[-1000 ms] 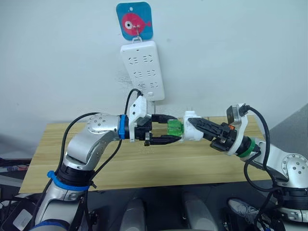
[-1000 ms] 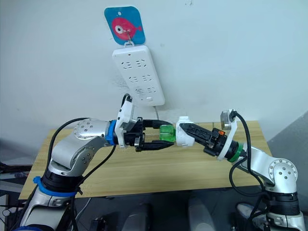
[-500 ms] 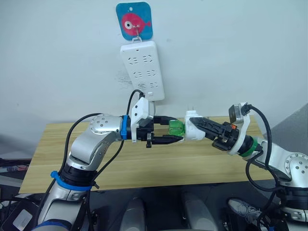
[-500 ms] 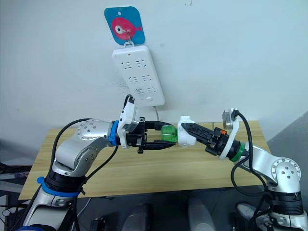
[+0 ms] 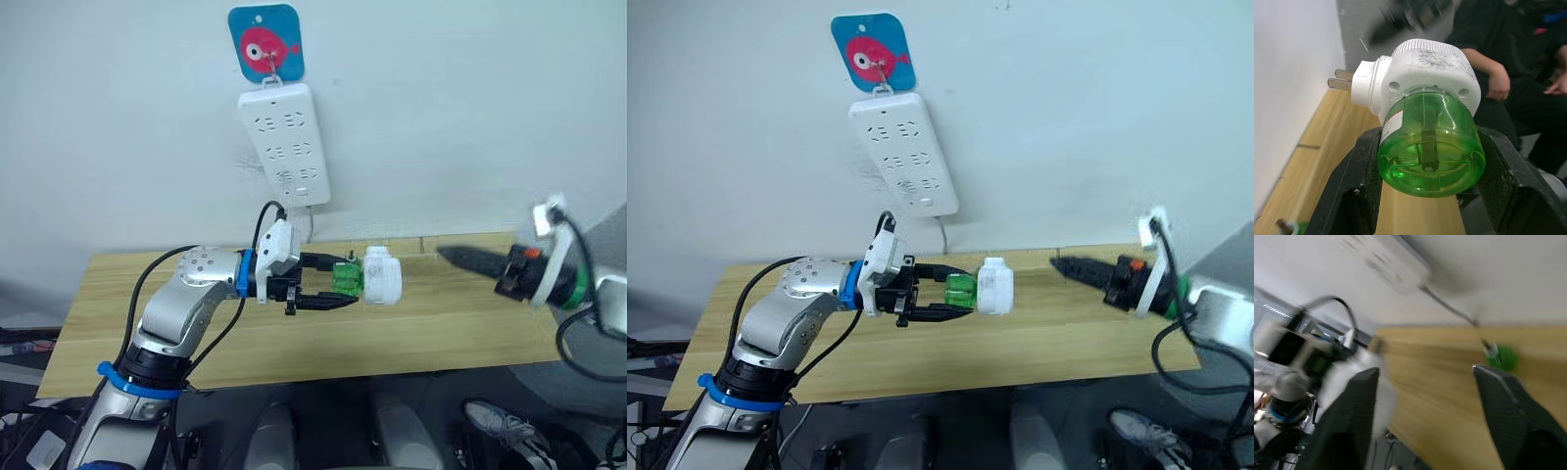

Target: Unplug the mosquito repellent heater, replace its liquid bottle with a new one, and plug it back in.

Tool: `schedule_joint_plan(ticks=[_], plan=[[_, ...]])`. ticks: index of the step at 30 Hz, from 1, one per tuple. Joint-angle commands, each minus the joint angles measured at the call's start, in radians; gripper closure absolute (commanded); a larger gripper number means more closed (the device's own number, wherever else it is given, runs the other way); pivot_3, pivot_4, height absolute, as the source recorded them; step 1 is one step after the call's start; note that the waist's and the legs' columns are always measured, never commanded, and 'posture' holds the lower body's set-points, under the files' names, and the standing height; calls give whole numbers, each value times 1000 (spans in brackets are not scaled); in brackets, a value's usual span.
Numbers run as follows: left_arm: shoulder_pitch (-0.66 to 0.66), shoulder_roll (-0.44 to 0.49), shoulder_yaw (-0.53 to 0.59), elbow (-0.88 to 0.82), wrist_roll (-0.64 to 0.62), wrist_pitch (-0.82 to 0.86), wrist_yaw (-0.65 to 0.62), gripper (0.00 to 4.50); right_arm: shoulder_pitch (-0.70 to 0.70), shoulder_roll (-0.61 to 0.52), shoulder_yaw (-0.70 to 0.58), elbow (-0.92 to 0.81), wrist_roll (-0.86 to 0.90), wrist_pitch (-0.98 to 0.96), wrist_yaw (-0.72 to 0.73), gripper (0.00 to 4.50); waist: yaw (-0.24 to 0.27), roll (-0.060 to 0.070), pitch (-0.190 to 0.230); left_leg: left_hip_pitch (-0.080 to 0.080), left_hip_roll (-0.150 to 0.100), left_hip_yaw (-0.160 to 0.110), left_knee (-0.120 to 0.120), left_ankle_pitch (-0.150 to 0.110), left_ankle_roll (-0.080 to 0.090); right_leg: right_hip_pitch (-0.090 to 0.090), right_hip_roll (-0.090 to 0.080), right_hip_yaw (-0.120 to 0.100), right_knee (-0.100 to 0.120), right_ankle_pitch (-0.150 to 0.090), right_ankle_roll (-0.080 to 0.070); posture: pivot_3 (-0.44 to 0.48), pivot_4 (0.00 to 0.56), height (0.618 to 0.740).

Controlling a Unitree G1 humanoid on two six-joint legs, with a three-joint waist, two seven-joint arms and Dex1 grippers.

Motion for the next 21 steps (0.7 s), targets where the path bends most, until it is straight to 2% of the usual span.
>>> schedule_joint_plan(ticks=[1, 5, 6, 11, 21], plan=[[-20, -9, -7, -13, -14, -35, -32, 2212, -125, 12, 63, -11, 37, 39, 56, 2783, -4, 0, 0, 0, 0, 0, 0, 0, 0, 0, 0, 0, 0, 0, 0, -192, 211, 725], [-41, -22, -17, -2, -4, -60, -46, 2212, -253, 82, 169, 44, 7, 79, 61, 4270, -8, 0, 0, -1, 0, 0, 0, 0, 0, 0, 0, 0, -1, 0, 0, -188, 213, 725], [-43, -26, -20, -1, -3, -64, -47, 2212, -277, 103, 189, 61, -8, 85, 64, 4494, -8, 0, 0, -2, 0, 0, 0, 0, 0, 0, 0, 0, -2, 0, 0, -186, 213, 725], [-46, -38, -29, 1, 17, -112, -51, 2212, -356, 168, 249, 139, -75, 140, 120, 4500, -6, 0, 0, -2, 0, -1, 0, 0, 0, 0, -1, -1, -2, 0, 0, -167, 211, 725], [-37, -63, -17, -25, 17, -141, -19, 2212, -352, 208, 287, 157, -148, 243, 194, 4500, -4, 0, 0, -2, 0, -1, 0, 0, 0, 0, -1, -1, -2, 0, 0, -145, 205, 725]])
